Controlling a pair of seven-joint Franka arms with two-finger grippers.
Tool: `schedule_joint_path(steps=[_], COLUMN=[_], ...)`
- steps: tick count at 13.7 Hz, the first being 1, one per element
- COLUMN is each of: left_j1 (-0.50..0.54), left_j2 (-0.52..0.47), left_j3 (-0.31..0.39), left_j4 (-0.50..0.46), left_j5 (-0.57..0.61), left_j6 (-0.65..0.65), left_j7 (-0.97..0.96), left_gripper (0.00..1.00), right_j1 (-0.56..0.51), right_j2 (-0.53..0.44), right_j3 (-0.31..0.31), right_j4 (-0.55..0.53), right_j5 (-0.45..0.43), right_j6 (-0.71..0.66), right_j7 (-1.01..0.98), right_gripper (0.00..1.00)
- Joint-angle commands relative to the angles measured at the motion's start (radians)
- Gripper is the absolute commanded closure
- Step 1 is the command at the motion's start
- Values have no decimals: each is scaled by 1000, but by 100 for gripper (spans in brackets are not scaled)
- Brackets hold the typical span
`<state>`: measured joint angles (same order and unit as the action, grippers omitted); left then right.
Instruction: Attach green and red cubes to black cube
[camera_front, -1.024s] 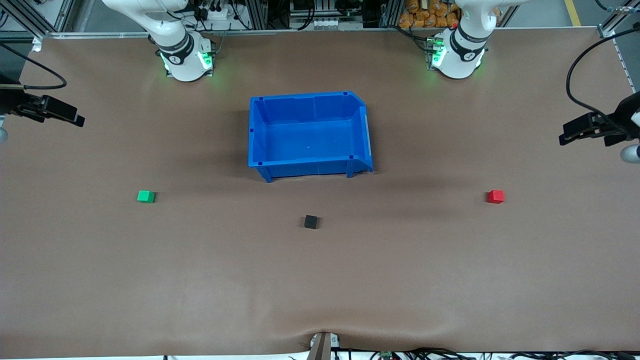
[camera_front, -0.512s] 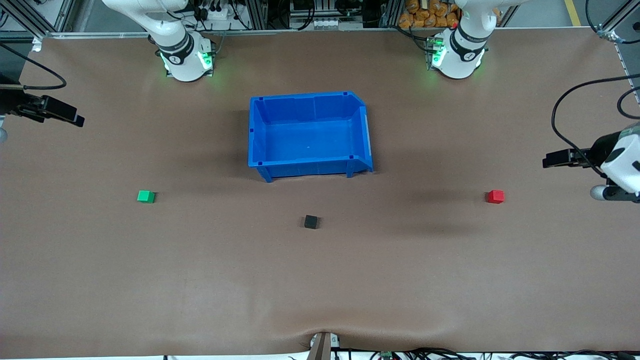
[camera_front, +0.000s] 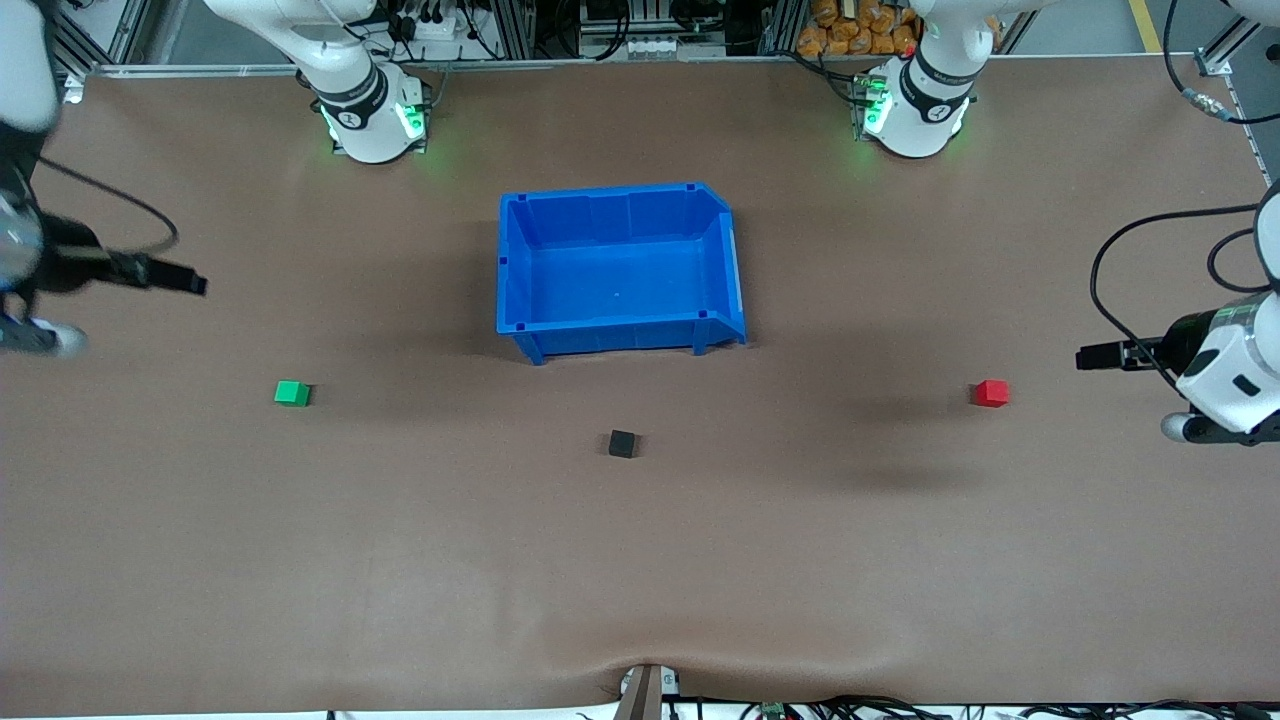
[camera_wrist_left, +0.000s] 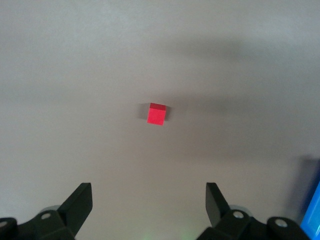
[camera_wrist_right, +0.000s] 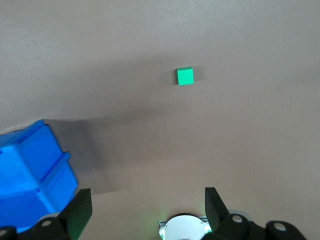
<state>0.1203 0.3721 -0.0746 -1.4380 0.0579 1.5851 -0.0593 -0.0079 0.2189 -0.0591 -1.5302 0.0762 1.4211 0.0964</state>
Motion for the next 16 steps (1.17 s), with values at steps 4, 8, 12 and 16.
schedule_joint_path(steps=[4,8,12,16], left_j1=[-8,-14,-18,-14], left_j2=[114,201,266,269], left_j3=[-10,-14,-16,-16], left_j4=[30,24,-31,-151], left_j5=[23,51,79,76], left_j6=[41,128,251,355], left_j7=[-84,7,28,42], left_gripper=[0,0,0,0], right_j1=[-23,-53,-83,-84], right_j2=[177,185,188,191], right_j3=[5,5,5,5], right_j4=[82,-46,-200,-378], right_j5=[11,4,1,1], right_j6=[28,185,402,692], right_j7=[0,-26,-67,-141], right_gripper=[0,0,0,0])
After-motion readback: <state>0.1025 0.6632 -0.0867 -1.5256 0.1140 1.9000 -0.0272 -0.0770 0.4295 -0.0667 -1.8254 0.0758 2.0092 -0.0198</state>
